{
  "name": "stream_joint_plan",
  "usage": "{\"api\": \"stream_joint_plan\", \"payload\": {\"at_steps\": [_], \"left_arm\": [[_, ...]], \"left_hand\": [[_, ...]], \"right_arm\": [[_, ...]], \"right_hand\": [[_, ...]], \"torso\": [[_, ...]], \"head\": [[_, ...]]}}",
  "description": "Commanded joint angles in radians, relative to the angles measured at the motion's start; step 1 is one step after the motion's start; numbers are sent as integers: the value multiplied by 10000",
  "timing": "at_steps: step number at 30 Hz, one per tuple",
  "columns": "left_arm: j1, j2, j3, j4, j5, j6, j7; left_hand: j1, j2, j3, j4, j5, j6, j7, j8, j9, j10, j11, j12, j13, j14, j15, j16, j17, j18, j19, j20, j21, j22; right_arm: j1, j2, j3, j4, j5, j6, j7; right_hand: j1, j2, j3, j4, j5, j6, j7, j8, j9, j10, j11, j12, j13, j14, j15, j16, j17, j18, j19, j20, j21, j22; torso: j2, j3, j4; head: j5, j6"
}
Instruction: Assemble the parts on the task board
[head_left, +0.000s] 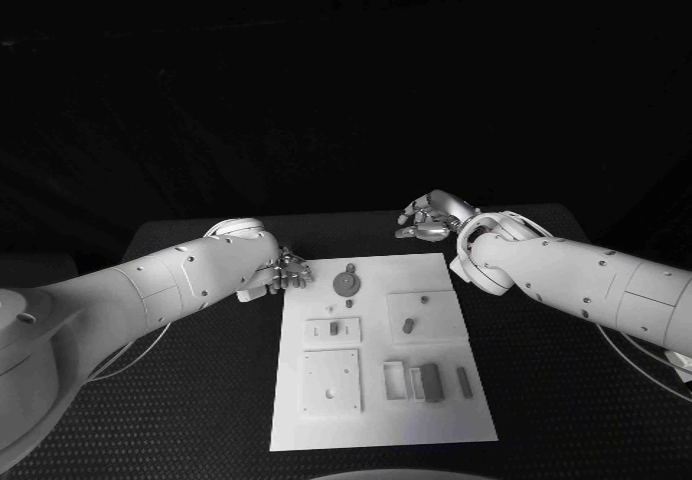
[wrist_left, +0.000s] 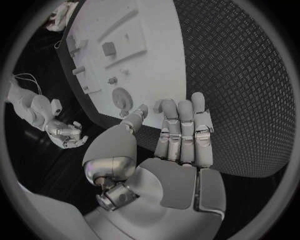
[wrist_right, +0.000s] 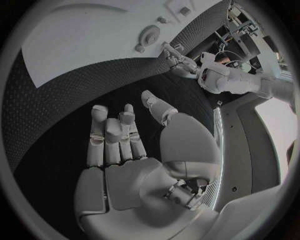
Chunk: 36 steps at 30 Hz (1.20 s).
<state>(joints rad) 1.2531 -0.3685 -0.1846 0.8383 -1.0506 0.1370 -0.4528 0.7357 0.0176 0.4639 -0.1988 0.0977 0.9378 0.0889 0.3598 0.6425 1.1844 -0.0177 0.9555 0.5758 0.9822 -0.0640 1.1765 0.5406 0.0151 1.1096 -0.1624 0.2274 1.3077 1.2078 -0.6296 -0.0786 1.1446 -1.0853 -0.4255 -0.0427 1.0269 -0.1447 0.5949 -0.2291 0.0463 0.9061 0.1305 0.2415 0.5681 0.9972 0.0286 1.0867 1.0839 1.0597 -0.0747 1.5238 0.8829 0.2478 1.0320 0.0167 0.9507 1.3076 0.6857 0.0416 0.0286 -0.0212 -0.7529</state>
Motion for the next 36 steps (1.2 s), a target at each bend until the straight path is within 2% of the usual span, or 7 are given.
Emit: {"api": "stream_joint_plan", "payload": {"at_steps": [1,5,8,14,18,27,36], "left_arm": [[-7,51,2,-57,236,136,145],[-9,55,3,-111,290,192,151],[-9,42,3,-118,296,348,205],[-10,36,4,-109,310,287,285],[-13,-4,7,-86,451,263,377],[-17,-201,26,60,1141,-279,386],[27,-1391,60,1906,2868,-1164,-81]], "left_hand": [[-10,137,-23,-66,49,6,30,-37,-19,25,-28,10,-20,-48,27,36,-17,-71,30,36,-60,170],[96,366,8,-186,54,28,34,-60,-37,23,-24,2,-39,-53,31,38,-47,-74,32,39,-87,181],[560,285,719,-35,-424,133,8,-64,-59,59,-39,-10,-78,-24,29,46,-100,-80,92,42,-122,179],[1217,425,1248,-299,-232,548,-113,190,63,174,-159,32,-102,67,21,118,-135,-94,201,30,-85,222],[1591,644,1474,-468,-286,1145,-353,721,316,307,-397,51,-137,182,-3,196,-154,-95,305,11,-31,231],[1883,631,1692,-483,-417,1133,-405,909,383,415,-431,5,-208,242,-2,224,-186,-94,343,-2,-3,235],[1778,627,1578,-449,-494,1146,-420,988,399,505,-446,-11,-241,300,-4,256,-197,-91,394,-4,42,237]], "right_arm": [[-15,20,5,-3,-100,140,98],[-17,21,5,2,-99,142,96],[-17,20,5,-2,-99,151,93],[-17,17,5,-15,-89,152,97],[-22,18,5,-17,-80,148,104],[-34,-2,5,-10,-67,142,103],[-38,-110,5,27,17,146,88]], "right_hand": [[23,101,-12,-43,39,-136,179,-36,-9,-1,81,34,-11,18,56,-10,-12,140,3,-19,-32,163],[22,102,-12,-42,39,-136,179,-36,-9,-1,82,35,-12,18,56,-10,-12,140,3,-18,-33,163],[21,101,-12,-43,39,-136,180,-36,-9,-1,82,35,-12,18,57,-10,-12,140,3,-18,-33,163],[16,100,-14,-42,39,-136,181,-36,-8,-1,83,36,-13,18,58,-9,-12,140,3,-17,-33,163],[11,99,-16,-40,39,-136,181,-36,-8,-1,84,37,-13,18,58,-9,-12,140,3,-17,-33,163],[-1,96,-21,-35,39,-137,182,-37,-7,-2,85,38,-15,17,60,-9,-13,140,2,-15,-34,163],[-5,97,-21,-33,39,-138,183,-37,-7,-3,86,40,-16,17,61,-9,-13,140,2,-14,-34,163]], "torso": [[2,-4,7],[-6,-5,7],[-6,-7,9],[-3,-15,13],[-3,-21,12],[-6,-17,12],[-28,2,35]], "head": [[-4,-16],[2,-20],[-11,-21],[-21,-34],[-31,-28],[-43,-41],[-64,-63]]}}
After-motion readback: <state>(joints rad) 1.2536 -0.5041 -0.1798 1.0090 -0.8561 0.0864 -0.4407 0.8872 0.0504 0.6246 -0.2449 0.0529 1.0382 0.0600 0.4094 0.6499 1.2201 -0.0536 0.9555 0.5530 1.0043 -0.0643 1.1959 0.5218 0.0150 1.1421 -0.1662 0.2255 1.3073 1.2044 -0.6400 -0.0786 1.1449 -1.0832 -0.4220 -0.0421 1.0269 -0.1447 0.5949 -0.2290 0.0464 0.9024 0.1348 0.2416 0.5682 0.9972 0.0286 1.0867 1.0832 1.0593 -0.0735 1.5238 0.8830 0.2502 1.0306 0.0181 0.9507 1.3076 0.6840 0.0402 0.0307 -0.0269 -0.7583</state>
